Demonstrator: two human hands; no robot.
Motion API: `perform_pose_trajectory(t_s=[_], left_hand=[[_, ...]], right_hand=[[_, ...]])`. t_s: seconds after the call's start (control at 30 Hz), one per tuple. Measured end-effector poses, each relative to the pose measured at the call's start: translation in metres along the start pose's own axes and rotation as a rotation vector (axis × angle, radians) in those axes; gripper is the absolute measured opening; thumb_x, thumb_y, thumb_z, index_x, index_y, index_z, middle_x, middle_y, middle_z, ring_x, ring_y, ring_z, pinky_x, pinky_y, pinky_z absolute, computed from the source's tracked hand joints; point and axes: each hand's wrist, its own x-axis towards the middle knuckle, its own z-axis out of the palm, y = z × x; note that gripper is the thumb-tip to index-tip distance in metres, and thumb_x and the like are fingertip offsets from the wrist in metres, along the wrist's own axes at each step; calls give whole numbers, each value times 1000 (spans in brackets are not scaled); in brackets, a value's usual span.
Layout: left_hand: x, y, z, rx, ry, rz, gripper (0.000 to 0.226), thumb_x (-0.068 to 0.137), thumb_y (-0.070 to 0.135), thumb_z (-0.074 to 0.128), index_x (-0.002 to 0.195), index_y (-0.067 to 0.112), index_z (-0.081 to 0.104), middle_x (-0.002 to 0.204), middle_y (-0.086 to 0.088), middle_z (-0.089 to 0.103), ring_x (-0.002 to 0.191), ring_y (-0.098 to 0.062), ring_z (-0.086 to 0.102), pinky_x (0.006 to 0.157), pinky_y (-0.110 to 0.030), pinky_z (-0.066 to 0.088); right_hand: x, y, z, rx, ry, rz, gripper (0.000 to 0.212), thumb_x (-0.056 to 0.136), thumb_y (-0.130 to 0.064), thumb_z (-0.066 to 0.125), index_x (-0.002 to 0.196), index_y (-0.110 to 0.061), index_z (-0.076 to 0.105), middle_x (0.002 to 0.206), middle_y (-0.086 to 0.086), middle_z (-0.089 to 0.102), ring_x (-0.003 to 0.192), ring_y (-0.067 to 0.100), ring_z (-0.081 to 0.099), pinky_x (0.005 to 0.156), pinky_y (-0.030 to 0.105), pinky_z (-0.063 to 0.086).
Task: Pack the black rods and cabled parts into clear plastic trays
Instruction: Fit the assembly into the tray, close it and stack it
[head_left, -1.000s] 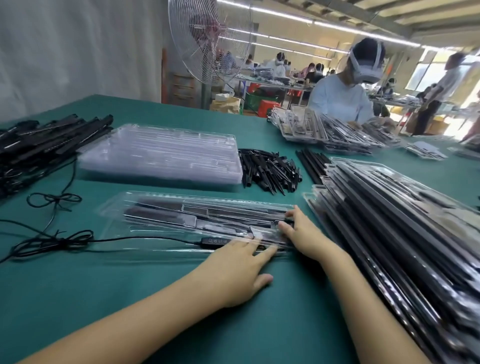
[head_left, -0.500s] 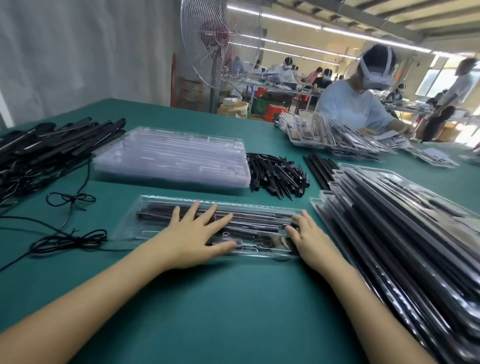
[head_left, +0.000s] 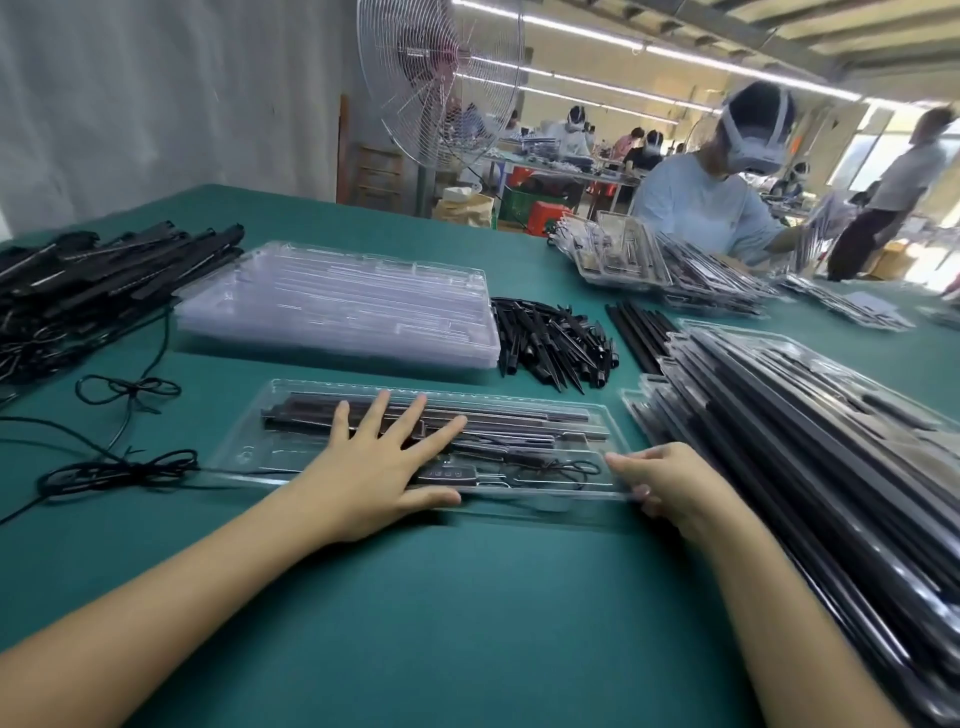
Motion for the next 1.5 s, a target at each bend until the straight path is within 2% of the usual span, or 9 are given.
perform_pose_trajectory(t_s=[0.2,0.53,1.0,1.1,1.13,1.2,1.3,1.4,1.5], left_hand=[[-9,-21,-2,45,53,5,64,62,79,-21,122,64,-36,159,0,-13,145,-35,-9,112,-61,3],[-7,-26,3,82,63,-27,64,59,77,-25,121,64,-38,158,1,-16,145,-36,-11,112,-61,3],[-6,-27,4,95,88,-67,64,63,81,-21,119,60,-41,159,-2,-13,144,-37,-10,111,-62,2],[-13,-33,-6,13,194,4,86,72,84,9,146,45,-8,159,-6,10,146,-31,4,115,-55,4],[-18,-30,-12,-64,314,83,86,78,77,24,149,29,26,149,-12,36,141,-31,27,115,-51,19],[-28,-23,-17,-331,643,199,53,85,55,45,99,11,70,98,-6,66,98,-17,60,90,-29,45],[-38,3,-32,-1089,398,-129,55,82,61,50,59,15,68,59,2,64,52,-5,59,47,-17,43],[-42,12,-38,-1819,-526,-391,85,69,70,46,114,-1,57,96,-26,70,76,-33,71,47,-33,55],[-37,16,-30,-2330,-445,-541,98,67,55,64,143,6,25,121,-33,57,103,-44,63,74,-48,57]], right_hand=[[-2,-14,11,105,-187,87,24,86,-16,66,70,-6,51,48,2,43,35,8,40,31,16,27],[11,-25,3,238,-390,136,11,82,1,61,72,-2,61,63,6,62,54,11,56,51,19,50],[21,-32,41,122,-42,128,20,88,11,48,70,4,53,59,13,50,49,17,40,39,19,31],[19,-31,40,166,-26,116,14,88,11,50,77,3,54,67,14,52,52,18,41,46,22,33],[19,-30,40,182,-34,103,14,88,10,51,77,1,54,68,14,52,52,17,41,44,21,34],[18,-29,37,221,-61,79,18,90,8,50,74,-1,53,65,12,51,51,16,41,38,17,36],[15,-26,29,302,-78,98,20,89,7,52,71,-3,54,61,7,51,52,12,41,36,13,36],[15,-22,17,379,-98,113,22,88,5,50,69,-4,54,56,4,51,51,10,41,35,11,36],[15,-16,8,447,-143,106,25,90,4,46,67,-5,49,41,-3,48,33,2,39,34,12,33]])
